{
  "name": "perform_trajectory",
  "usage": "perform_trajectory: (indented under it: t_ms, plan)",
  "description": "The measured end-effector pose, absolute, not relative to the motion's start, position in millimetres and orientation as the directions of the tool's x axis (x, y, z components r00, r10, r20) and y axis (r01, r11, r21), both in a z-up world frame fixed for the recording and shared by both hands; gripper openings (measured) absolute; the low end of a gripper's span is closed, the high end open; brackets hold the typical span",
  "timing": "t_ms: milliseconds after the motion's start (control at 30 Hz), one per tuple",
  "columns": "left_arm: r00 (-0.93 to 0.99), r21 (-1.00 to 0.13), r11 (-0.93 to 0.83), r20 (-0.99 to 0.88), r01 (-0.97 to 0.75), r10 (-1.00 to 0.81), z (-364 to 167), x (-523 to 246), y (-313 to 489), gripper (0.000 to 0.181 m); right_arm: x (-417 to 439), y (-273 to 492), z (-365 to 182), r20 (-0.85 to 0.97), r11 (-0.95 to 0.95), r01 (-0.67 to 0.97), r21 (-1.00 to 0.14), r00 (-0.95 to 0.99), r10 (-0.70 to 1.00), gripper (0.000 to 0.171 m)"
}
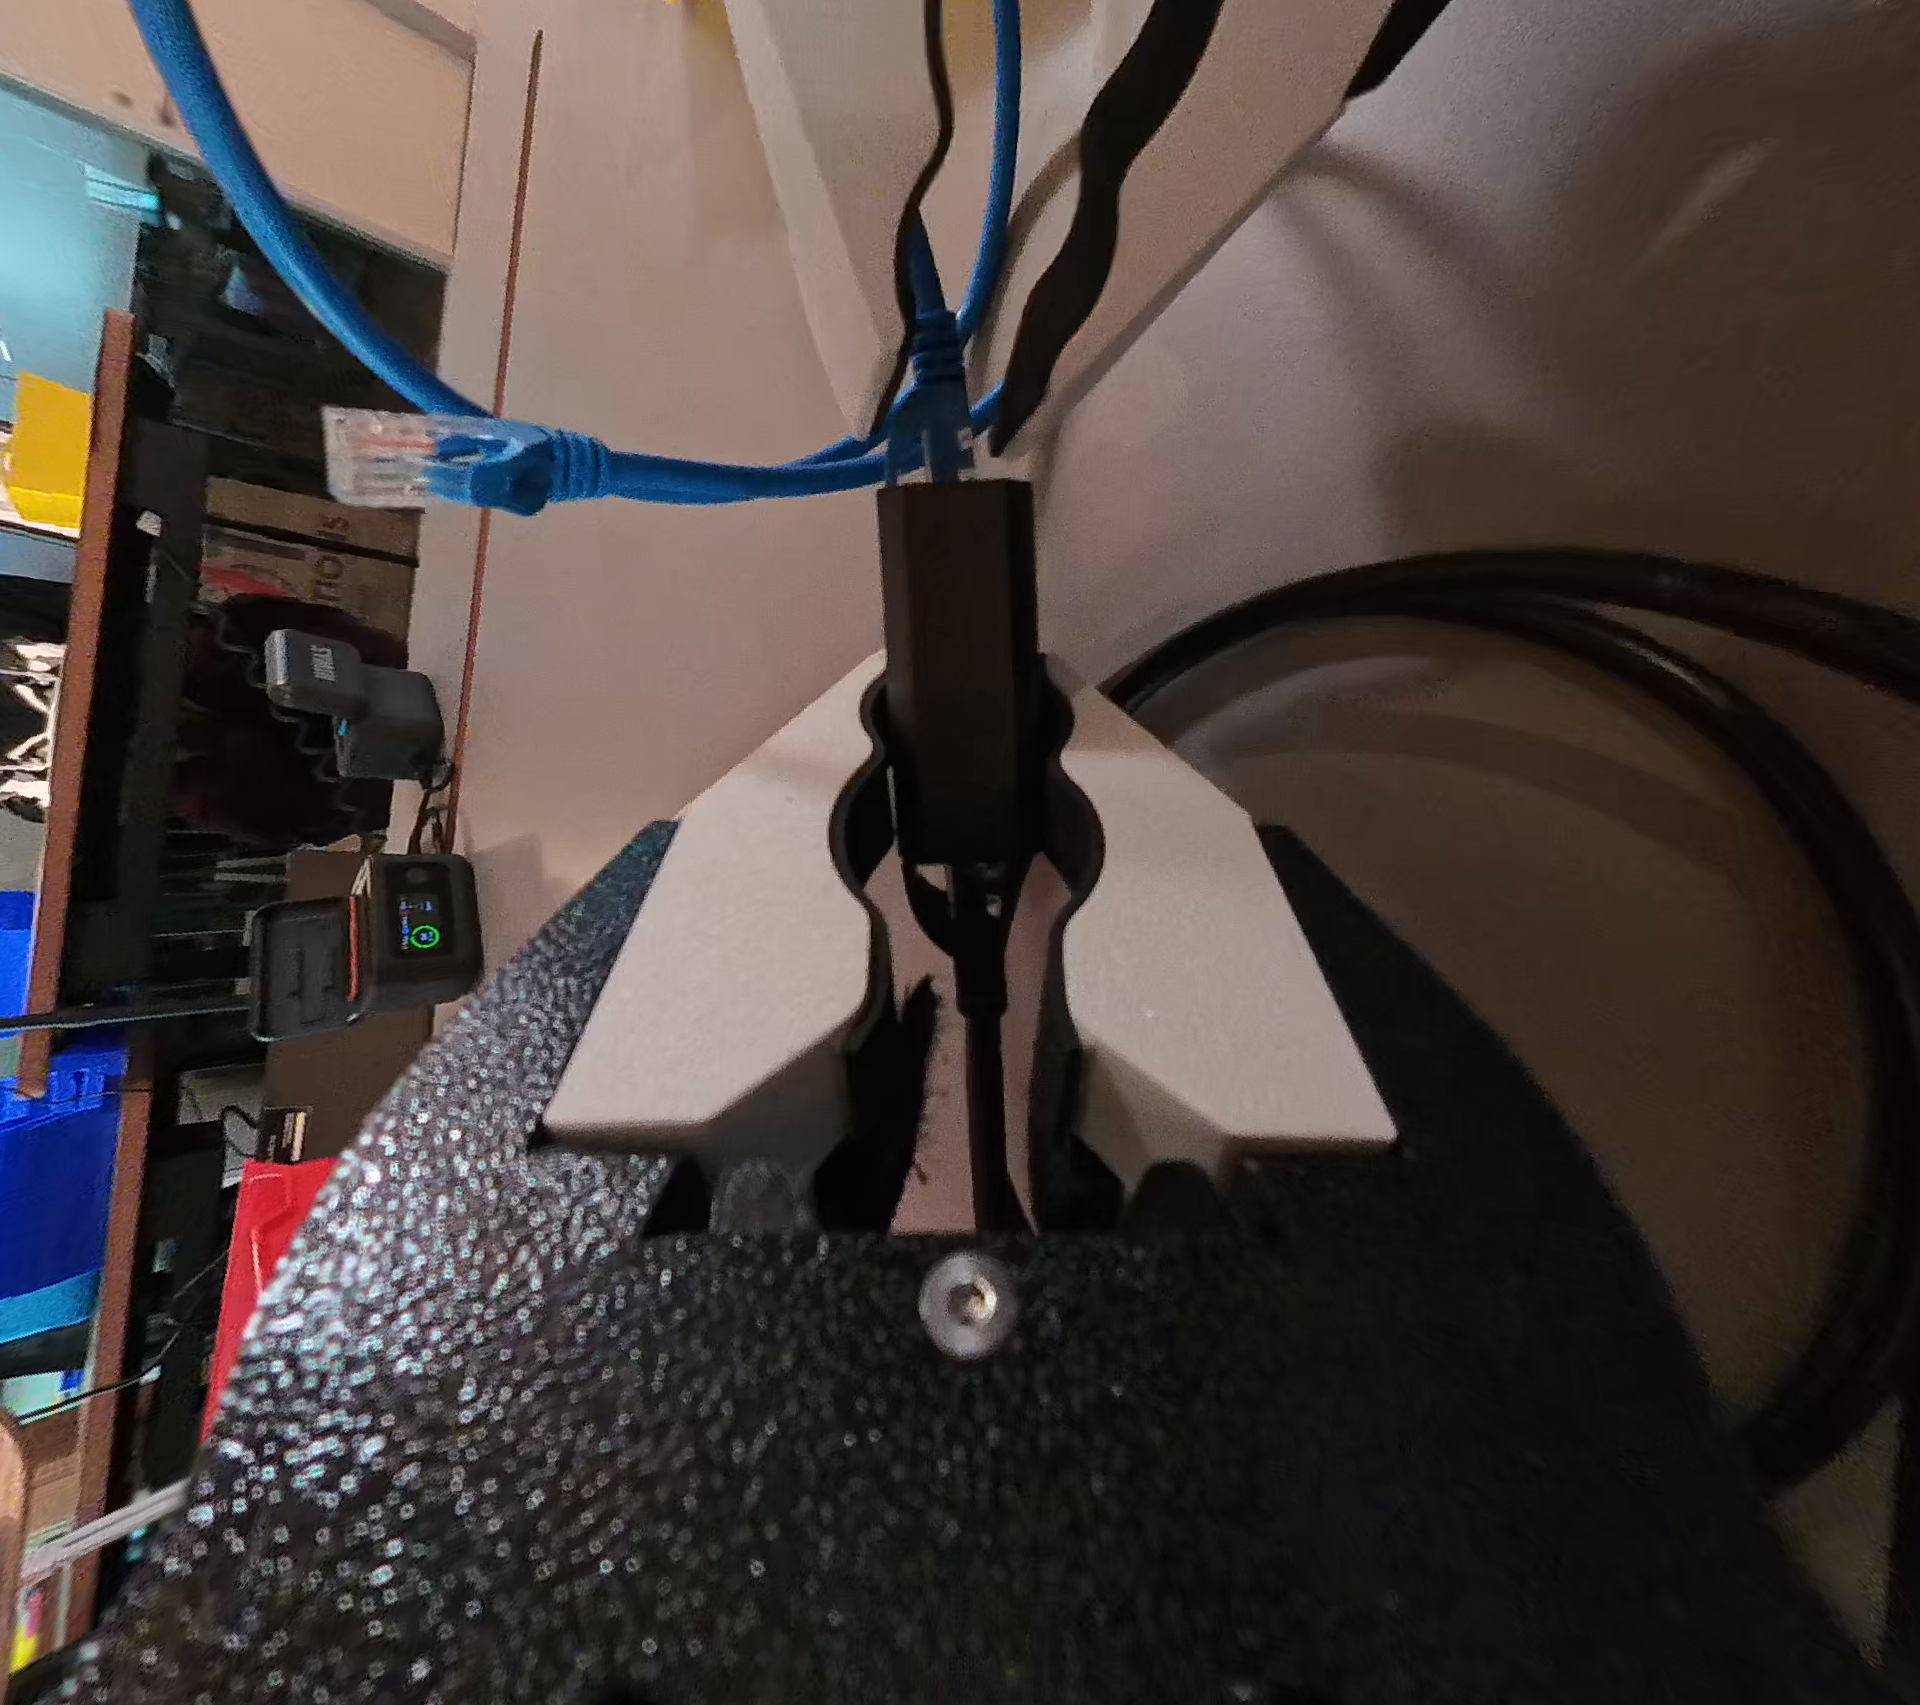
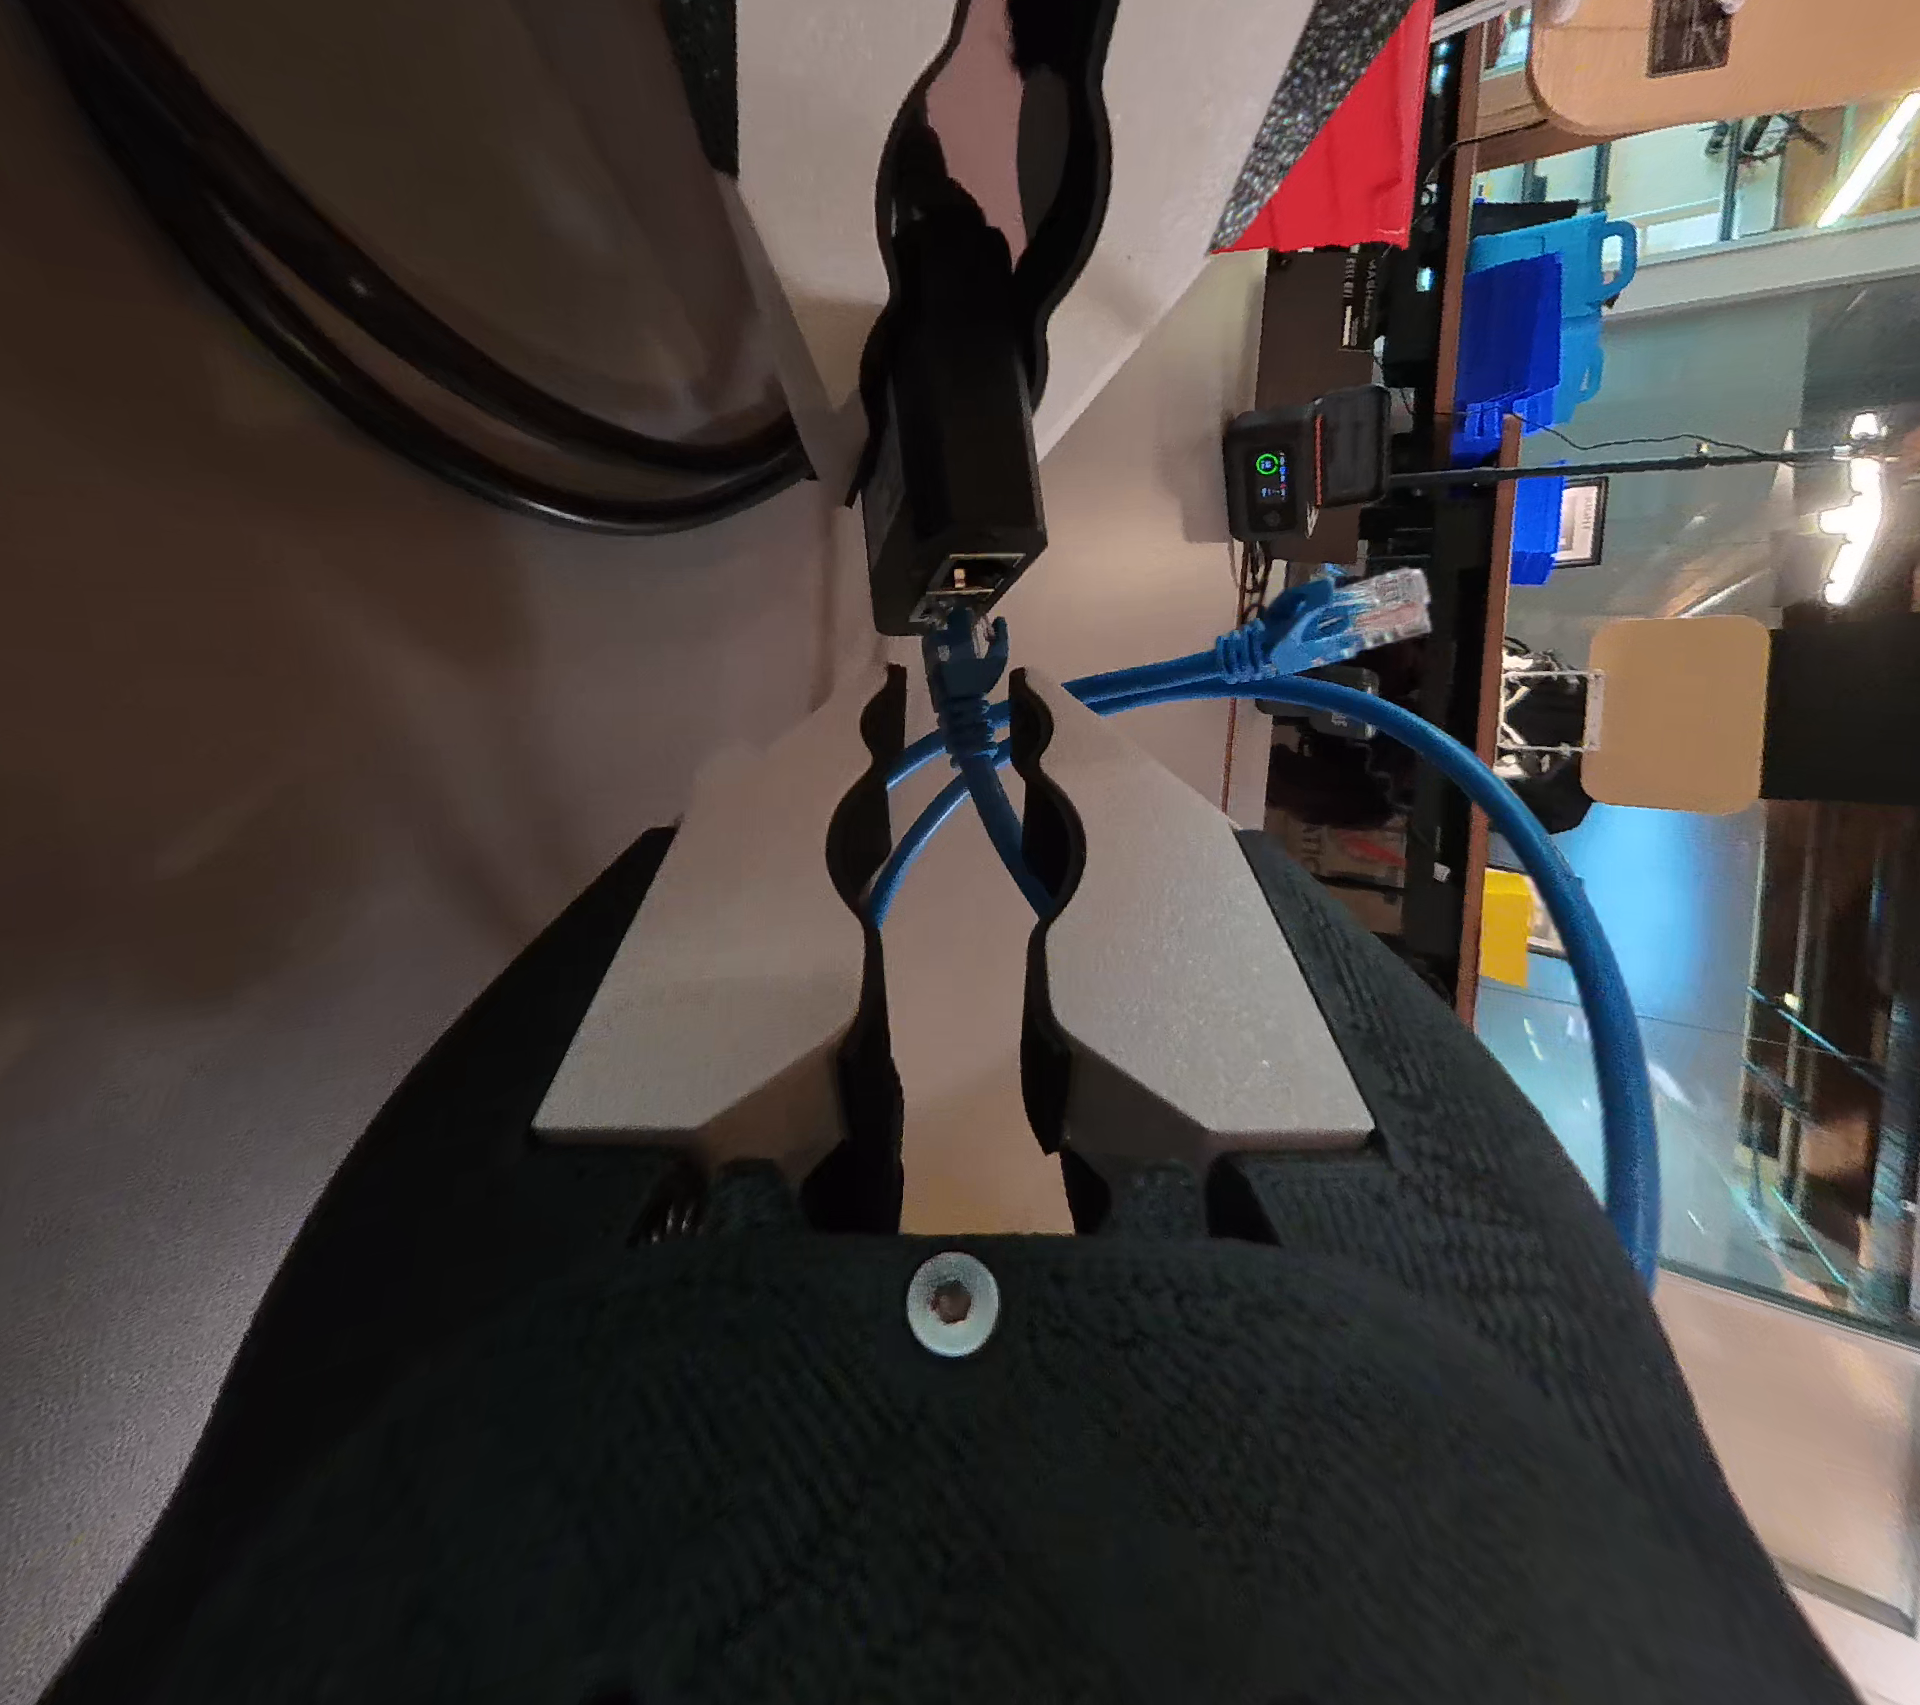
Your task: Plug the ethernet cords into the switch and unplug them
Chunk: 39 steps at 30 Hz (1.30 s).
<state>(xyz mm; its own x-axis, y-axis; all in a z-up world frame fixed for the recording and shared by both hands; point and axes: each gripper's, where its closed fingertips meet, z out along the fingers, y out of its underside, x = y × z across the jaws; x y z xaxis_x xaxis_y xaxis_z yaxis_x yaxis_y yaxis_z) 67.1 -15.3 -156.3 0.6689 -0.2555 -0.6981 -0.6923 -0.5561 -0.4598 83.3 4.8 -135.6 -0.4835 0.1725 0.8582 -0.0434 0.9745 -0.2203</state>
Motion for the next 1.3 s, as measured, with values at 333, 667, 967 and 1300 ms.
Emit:
perform_trajectory:
  t_ms: [333, 667, 967, 1300]
  plan:
    - [0.669, -0.458, -0.557, -0.696, -0.693, -0.26, -158.5, 66.6, -16.2, 0.021, 78.3, -1.0, -137.7, 0.855, 0.965, -0.038, -0.259, -0.474, 0.211, 0.014]
    - [0.687, -0.483, -0.546, -0.677, -0.685, -0.263, -157.5, 69.9, -13.9, 0.021, 78.2, -1.8, -138.5, 0.829, 0.959, -0.023, -0.281, -0.51, 0.23, 0.013]
    - [0.456, -0.251, -0.437, -0.759, -0.864, -0.465, -161.9, 91.0, -18.6, 0.022, 108.1, -10.1, -150.9, 0.778, 0.97, -0.24, -0.047, -0.618, -0.115, 0.011]
    - [0.369, -0.21, -0.36, -0.805, -0.909, -0.465, -148.9, 101.0, -15.8, 0.022, 124.2, -9.2, -141.2, 0.736, 0.934, -0.31, 0.176, -0.588, -0.334, 0.012]
